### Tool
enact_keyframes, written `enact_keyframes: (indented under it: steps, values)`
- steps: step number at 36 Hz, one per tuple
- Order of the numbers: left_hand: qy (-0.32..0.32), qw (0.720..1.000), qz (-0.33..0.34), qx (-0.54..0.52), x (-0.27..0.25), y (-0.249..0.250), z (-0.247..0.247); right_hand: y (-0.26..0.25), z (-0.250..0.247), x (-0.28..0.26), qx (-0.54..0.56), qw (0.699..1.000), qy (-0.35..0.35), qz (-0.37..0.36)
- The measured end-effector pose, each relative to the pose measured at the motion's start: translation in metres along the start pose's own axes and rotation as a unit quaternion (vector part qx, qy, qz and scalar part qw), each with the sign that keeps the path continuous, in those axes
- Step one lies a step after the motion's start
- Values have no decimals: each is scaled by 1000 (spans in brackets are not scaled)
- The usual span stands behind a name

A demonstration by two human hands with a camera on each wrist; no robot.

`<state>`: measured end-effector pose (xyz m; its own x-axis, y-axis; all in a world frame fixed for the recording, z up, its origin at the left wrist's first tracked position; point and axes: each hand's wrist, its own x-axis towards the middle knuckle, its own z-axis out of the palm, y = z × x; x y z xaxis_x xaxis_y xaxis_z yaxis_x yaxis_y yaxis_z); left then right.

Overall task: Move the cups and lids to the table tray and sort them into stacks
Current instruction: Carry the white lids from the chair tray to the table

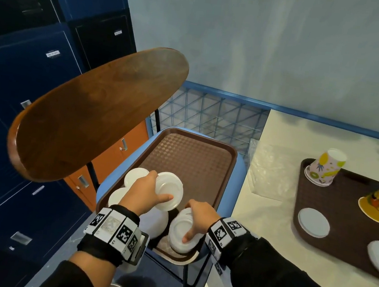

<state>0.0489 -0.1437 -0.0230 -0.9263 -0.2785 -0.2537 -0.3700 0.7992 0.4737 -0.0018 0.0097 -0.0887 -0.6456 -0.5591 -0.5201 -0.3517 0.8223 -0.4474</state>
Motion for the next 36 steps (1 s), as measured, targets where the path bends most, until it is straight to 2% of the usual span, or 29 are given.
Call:
enact_keyframes:
  steps: [9, 14, 24, 28, 33, 36]
  values:
    - [21, 999, -19, -37, -7, -16, -5, -9, -6, -1, 7, 998, -52, -38]
    - [20, 999, -16, -38, -11, -21, -8, -10, 5, -1, 4, 999, -34, -32]
    - [16, 999, -13, -35, -9, -25, -6, -9, 7, 5, 6, 998, -65, 3]
    - [18, 999, -16, -44, -4, -21, -4, -4, 10, 4, 35, 996, -82, -15]
    - [9, 997, -3, -71, 3, -5, 1, 10, 5, -5, 75, 995, -41, -44]
    - [3, 994, 0, -110, 9, 10, 4, 29, 0, -16, 167, 985, 8, -43]
